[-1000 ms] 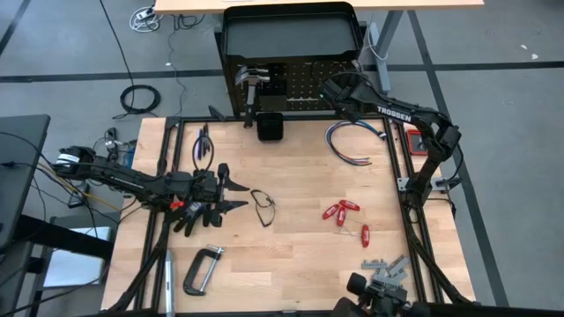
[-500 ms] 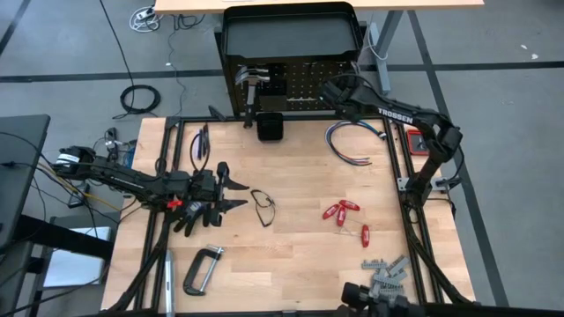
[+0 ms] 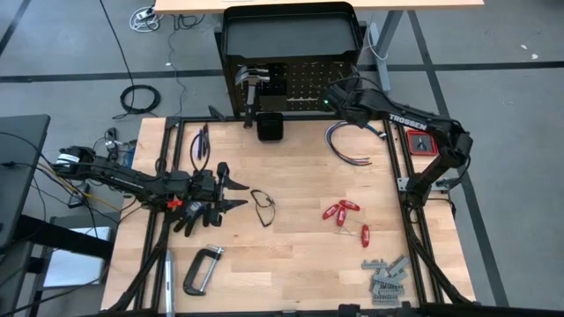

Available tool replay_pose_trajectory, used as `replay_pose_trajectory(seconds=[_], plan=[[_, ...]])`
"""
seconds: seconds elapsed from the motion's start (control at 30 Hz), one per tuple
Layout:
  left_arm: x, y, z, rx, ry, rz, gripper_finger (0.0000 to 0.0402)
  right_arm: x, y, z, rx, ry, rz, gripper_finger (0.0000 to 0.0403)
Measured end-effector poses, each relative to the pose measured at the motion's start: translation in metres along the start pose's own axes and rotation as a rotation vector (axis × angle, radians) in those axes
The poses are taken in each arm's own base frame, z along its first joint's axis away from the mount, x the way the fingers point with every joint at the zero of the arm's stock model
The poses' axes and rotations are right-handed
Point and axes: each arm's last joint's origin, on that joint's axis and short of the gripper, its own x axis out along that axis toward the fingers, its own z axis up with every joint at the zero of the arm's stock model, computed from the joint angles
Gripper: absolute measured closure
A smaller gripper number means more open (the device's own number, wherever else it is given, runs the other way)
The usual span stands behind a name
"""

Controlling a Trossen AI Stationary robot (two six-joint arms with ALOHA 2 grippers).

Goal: Hang tools onto peg board
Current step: Hang the safety goggles on the peg board

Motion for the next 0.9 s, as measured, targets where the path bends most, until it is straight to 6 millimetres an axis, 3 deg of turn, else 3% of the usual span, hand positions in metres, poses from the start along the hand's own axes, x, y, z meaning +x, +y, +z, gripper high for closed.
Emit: replay_pose_trajectory(seconds=[0.27, 0.5, 0.9], plan=[[0.000, 0.000, 0.000, 0.000, 0.001, 0.000, 0.0204, 0.001, 0.008, 0.004, -0.045, -0.011, 0.079, 0.0053], [0.000, 0.000, 0.000, 0.000, -0.001, 0.000, 0.0204, 0.002, 0.016, 0.014, 0.015, -0.076, 0.149, 0.0054], [0.000, 0.000, 0.000, 0.001, 0.000, 0.000, 0.0204, -0.013, 0.029, 0.007, 0.031, -0.103, 0.235, 0.0066]])
